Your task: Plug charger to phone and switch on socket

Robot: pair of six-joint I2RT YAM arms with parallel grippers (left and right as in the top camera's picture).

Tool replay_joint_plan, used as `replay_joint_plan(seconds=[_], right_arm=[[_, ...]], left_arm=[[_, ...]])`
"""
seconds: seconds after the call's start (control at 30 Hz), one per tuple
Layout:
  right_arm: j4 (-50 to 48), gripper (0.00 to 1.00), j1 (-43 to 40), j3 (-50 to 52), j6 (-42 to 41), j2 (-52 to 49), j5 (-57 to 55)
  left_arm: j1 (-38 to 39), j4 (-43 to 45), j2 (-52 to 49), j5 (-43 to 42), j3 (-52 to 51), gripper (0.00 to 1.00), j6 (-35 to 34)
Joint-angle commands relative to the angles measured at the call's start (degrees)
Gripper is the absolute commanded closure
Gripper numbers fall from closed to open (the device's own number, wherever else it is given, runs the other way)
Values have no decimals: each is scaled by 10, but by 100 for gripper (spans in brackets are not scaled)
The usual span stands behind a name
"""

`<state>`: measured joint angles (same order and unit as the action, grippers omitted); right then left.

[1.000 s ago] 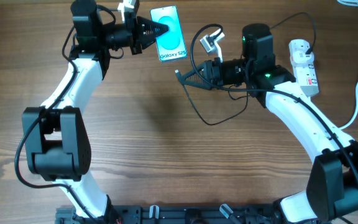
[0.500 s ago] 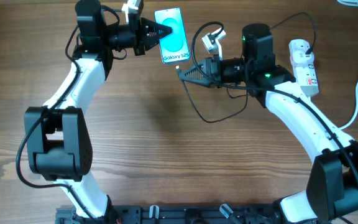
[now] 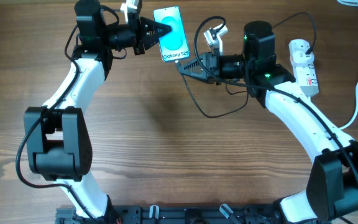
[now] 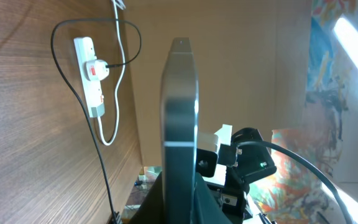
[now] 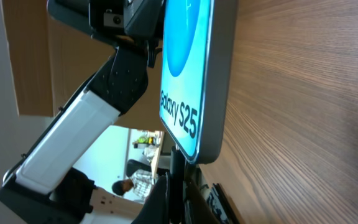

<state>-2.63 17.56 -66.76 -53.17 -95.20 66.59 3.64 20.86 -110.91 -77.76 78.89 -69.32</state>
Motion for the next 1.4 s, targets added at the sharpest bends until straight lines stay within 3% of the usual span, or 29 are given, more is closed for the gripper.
replay_joint_plan(seconds=[0.0,0.4,0.77,0.87,1.1,1.23,1.3,1.37], right_arm=[[-8,96,-3,-6,-38,2,-47],[-101,96,-3,-6,-158,2,-139],[-102,96,43,-6,-172,2,-244],[-100,96,47,-5,-111,1,-261],[-105,96,30,-3,-23,1,-161],[-203,96,-31,-3,-90,2,-45],[-202,96,-36,-2,-110,2,-33],[-142,96,-19,-2,-76,2,-31]], left_arm=[[1,3,4,-10,8,96,14],[1,4,4,-3,8,96,14],[0,3,4,-4,8,96,7],[-1,4,4,-20,8,96,-2],[-30,3,4,-26,8,96,-7],[-52,3,4,-25,8,96,-19],[-52,4,4,-16,8,96,-19],[-52,4,4,0,8,96,-19]])
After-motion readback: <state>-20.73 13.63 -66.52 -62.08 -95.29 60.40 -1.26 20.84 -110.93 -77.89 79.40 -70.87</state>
